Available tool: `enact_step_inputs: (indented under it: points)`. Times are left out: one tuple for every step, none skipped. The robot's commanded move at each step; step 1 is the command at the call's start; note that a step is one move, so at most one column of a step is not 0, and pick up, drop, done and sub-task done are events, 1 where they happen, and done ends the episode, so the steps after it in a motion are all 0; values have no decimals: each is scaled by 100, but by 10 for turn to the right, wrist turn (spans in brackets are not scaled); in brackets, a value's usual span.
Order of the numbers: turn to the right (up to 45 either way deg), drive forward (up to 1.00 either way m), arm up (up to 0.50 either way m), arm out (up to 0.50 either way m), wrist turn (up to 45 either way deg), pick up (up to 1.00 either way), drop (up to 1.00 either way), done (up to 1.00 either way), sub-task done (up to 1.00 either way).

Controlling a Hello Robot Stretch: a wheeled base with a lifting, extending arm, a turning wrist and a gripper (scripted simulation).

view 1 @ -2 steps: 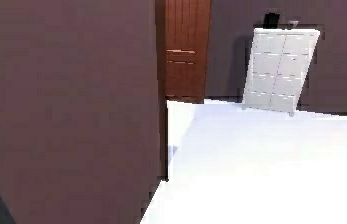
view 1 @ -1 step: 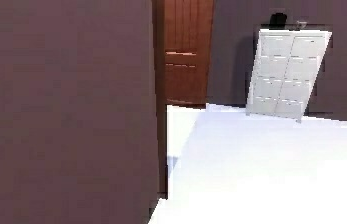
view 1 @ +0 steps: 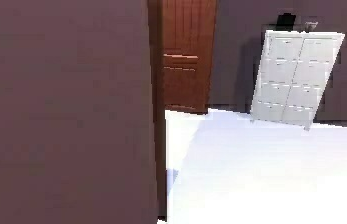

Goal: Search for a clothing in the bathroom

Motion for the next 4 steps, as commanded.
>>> enact_step_inputs:
  points:
    - [450, 0, 0, 0, 0, 0, 0, 0, 0]
    - [450, 0, 0, 0, 0, 0, 0, 0, 0]
    - [180, 0, 0, 0, 0, 0, 0, 0, 0]
    - [0, 10, 0, 0, 0, 0, 0, 0, 0]
